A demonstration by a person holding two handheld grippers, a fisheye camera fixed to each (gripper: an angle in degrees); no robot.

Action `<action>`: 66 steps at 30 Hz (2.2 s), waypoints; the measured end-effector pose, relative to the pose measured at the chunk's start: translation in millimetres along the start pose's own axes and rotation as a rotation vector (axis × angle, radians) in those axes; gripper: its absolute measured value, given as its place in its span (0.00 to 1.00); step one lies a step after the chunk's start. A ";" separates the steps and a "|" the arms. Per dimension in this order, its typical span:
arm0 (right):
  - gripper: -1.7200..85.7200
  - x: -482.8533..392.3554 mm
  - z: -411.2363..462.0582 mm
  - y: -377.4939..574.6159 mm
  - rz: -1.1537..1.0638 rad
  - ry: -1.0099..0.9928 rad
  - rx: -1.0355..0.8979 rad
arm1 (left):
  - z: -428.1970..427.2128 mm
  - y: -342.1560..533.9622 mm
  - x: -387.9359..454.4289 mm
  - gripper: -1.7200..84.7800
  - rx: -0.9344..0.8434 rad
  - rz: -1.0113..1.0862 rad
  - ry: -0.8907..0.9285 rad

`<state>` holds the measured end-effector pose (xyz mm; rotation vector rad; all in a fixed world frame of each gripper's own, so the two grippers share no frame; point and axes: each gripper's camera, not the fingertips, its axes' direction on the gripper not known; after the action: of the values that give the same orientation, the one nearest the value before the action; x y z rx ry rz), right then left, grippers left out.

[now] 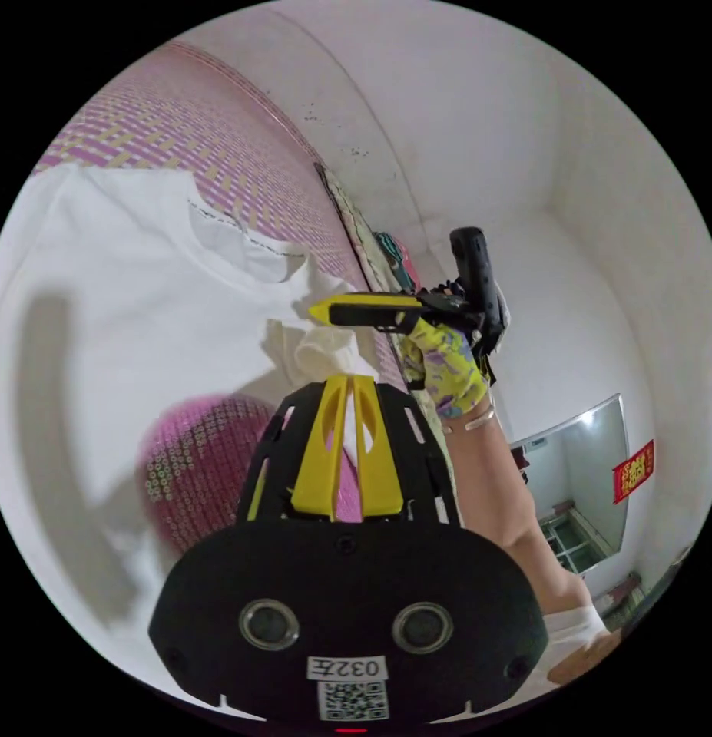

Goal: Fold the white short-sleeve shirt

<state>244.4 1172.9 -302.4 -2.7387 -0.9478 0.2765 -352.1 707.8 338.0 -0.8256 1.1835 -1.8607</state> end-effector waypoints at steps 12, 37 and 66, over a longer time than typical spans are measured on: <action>0.12 -64.4 -35.6 -26.4 -0.113 -0.034 -0.071 | 45.8 10.8 44.7 0.01 -0.296 0.143 -0.133; 0.11 -44.2 -80.0 -40.3 -0.032 -0.245 0.205 | -37.9 3.9 36.5 0.01 0.090 -0.184 -0.126; 0.02 97.2 -125.8 51.1 0.394 -0.069 0.494 | -84.6 -10.4 34.1 0.01 0.255 -0.433 -0.094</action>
<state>380.8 1175.4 -206.2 -2.4319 -0.2839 0.5871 -441.8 717.7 321.2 -1.0697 0.7242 -2.2333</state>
